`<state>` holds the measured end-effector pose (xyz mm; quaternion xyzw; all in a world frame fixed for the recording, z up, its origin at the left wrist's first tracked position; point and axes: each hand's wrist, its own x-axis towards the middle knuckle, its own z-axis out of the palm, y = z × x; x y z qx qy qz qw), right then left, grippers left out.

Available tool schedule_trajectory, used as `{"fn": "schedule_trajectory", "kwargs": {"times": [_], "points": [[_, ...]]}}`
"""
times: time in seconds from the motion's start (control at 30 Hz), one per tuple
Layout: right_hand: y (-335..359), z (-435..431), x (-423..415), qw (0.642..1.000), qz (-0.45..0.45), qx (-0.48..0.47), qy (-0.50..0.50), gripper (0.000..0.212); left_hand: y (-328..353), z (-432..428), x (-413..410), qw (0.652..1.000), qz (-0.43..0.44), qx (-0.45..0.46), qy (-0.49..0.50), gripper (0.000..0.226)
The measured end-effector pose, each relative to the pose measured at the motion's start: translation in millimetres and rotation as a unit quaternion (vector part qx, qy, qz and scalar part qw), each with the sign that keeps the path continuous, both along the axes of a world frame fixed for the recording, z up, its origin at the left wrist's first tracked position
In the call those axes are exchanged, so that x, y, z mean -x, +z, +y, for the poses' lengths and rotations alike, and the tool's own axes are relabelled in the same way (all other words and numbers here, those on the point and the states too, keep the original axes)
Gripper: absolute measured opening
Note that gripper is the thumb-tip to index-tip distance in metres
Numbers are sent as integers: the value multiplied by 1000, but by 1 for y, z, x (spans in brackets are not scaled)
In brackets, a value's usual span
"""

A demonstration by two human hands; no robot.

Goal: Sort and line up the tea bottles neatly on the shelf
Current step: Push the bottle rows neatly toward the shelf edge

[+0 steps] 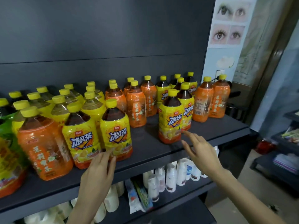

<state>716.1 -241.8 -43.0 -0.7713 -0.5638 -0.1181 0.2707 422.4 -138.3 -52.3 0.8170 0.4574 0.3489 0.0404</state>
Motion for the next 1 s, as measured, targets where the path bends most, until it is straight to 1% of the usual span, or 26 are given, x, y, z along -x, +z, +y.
{"fn": "schedule_trajectory", "kwargs": {"times": [0.07,0.17,0.23,0.3,0.47,0.57,0.7,0.8,0.9,0.97,1.0], "points": [[-1,-17,-19,1000,0,-3,-20,46,5,-5,-7,1000,17,11,12,33],[-1,-33,-51,999,2,-6,-42,50,14,-11,-26,1000,24,-2,9,30],[2,-37,-73,999,5,-5,-44,52,19,-17,-44,1000,17,2,16,28],[7,-39,-95,999,8,0,-39,54,22,-21,-68,999,5,19,27,32],[18,-38,-146,1000,-10,11,-16,54,28,-20,-130,998,-42,35,17,47],[24,-29,-175,1000,-11,15,8,55,28,-18,-164,996,-56,63,23,59],[35,-4,-202,999,21,0,32,59,38,-11,-202,993,-68,98,14,81],[47,26,-219,996,60,-39,44,62,44,4,-220,987,-107,117,-19,95],[58,57,-237,992,98,-67,46,70,44,19,-232,967,-179,166,-77,102],[64,77,-247,991,106,-72,45,74,42,27,-237,951,-221,192,-101,103],[66,86,-253,992,100,-70,40,75,41,29,-239,945,-236,200,-110,101]]}}
